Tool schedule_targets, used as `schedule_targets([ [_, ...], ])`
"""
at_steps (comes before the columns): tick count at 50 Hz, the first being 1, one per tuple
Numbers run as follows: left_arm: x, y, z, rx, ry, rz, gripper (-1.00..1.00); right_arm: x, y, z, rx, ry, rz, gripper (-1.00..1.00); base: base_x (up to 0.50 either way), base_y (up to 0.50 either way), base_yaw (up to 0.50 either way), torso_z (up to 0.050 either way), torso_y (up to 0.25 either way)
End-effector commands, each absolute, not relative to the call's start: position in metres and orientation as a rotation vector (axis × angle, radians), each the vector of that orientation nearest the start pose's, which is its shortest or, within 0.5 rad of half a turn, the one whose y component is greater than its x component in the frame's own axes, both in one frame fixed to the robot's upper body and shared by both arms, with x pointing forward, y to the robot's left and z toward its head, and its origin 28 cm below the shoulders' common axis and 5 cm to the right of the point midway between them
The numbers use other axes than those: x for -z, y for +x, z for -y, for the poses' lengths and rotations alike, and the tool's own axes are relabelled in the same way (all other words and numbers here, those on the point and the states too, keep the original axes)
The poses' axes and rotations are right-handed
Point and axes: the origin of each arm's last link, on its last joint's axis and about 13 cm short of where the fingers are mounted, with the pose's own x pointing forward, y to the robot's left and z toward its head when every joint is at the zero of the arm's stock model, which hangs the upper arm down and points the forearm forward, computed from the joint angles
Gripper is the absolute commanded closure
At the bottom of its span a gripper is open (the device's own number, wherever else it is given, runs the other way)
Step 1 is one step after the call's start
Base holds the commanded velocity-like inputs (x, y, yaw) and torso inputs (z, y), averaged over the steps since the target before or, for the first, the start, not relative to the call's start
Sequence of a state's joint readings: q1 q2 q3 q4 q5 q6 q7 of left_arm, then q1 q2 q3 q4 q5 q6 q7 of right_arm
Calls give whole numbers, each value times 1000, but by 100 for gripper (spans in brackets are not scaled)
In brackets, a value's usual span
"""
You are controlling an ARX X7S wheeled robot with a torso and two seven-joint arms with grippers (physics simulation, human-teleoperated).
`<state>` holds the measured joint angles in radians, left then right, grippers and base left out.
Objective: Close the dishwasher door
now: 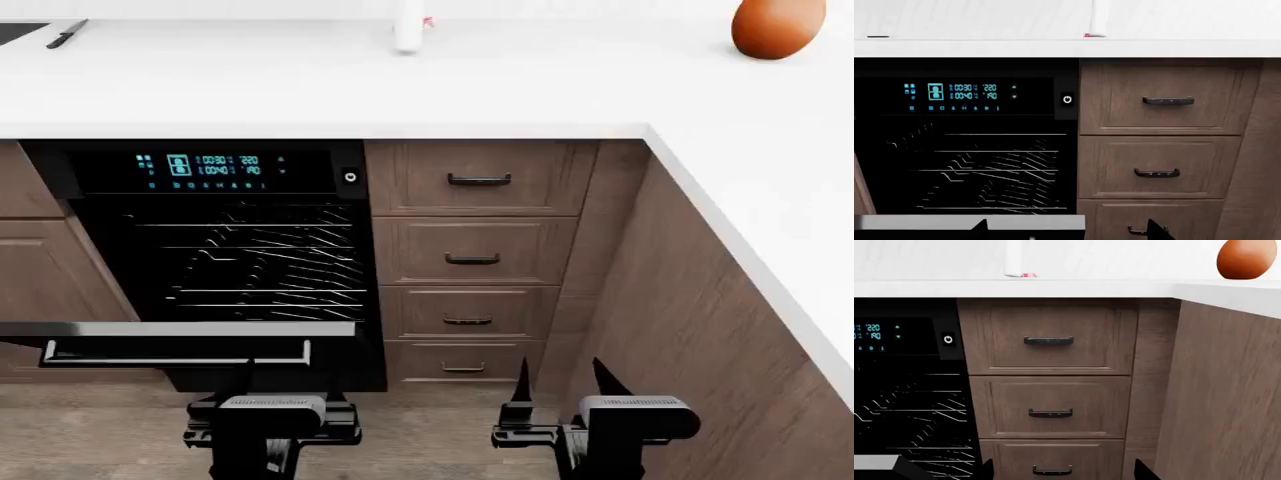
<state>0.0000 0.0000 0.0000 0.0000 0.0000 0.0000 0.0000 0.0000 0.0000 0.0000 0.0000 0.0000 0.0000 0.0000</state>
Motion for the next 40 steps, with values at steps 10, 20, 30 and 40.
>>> schedule_targets([
  [10, -13, 210, -205, -3, 9, 8, -100, -14, 211, 96, 2, -8, 7, -100, 0, 0, 0, 0, 0],
  [20, -13, 210, -205, -7, 11, 5, -100, -14, 211, 95, 0, -11, 9, -100, 0, 0, 0, 0, 0],
  [30, -12, 210, -205, -7, 23, -1, -100, -14, 210, 94, -7, -11, 11, -100, 0, 0, 0, -21, 0],
  [40, -12, 210, -205, -6, 26, -3, -100, -14, 211, 93, -11, -13, 11, -100, 0, 0, 0, -50, 0],
])
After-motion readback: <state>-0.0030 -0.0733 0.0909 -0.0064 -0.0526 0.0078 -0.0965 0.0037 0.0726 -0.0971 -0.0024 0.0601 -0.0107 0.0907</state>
